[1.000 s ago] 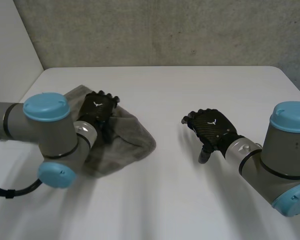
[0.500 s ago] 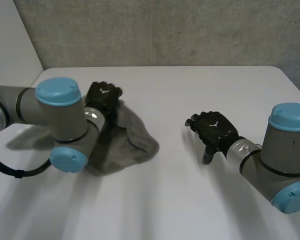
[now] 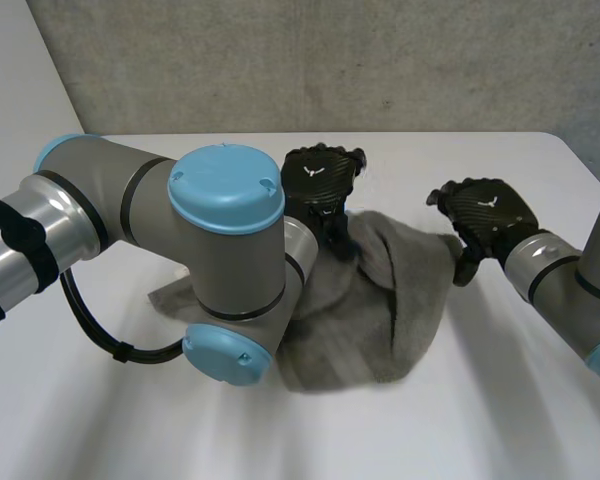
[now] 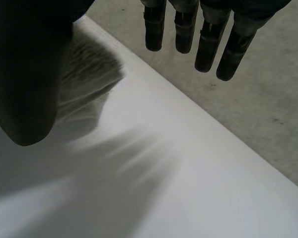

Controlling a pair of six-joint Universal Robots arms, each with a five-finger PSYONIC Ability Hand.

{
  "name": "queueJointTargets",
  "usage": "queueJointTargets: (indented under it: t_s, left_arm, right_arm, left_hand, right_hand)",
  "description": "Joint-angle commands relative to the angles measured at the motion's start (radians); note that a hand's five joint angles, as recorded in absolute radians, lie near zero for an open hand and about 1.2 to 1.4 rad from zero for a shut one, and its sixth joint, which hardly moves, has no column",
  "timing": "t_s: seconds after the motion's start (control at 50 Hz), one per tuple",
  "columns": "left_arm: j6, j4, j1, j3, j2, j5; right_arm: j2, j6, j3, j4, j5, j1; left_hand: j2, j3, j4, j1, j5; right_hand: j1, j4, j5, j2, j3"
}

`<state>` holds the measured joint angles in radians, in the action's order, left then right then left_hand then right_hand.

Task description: Fold the towel.

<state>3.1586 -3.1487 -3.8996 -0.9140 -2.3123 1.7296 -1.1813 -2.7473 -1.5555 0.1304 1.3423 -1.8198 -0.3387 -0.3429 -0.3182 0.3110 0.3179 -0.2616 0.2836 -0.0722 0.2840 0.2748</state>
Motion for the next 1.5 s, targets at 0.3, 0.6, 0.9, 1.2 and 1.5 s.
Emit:
queueJointTargets:
  t_s: [0.3,0.6,0.9,1.2,1.5]
  left_arm:
    - [0.012,0.073,-0.248,-0.486,0.33,-0.013]
    - [0.234,-0.166,-0.244,-0.7,0.311,-0.015]
    - [0.264,-0.191,-0.205,-0.701,0.194,-0.163]
    - [0.258,-0.206,-0.15,-0.614,0.123,-0.162]
    - [0.258,-0.244,-0.147,-0.6,0.131,-0.153]
  right_arm:
    - [-0.299,0.139,0.032,-0.362,-0.101,-0.001]
    - [-0.307,0.175,-0.23,-0.372,-0.141,-0.202]
    - [-0.166,0.162,-0.285,-0.003,0.004,-0.194]
    - [-0.159,0.087,-0.302,0.12,0.087,-0.184]
    - [-0.031,0.037,-0.209,0.08,0.118,-0.113]
  left_hand:
    - [0.116,0.121,0.096,-0.089,-0.27]
    - [0.102,0.106,0.081,-0.074,-0.255]
    - [0.078,0.082,0.058,-0.051,-0.232]
    - [-0.235,-0.231,-0.256,0.263,0.081]
    - [-1.058,-1.053,-1.078,1.085,0.904]
  right_hand:
    - [0.012,-0.034,-0.003,-0.035,-0.026]
    - [-0.173,0.151,-0.188,0.15,0.16]
    - [-0.146,0.124,-0.161,0.124,0.133]
    - [-0.117,0.095,-0.132,0.095,0.104]
    - [-0.366,0.344,-0.381,0.344,0.353]
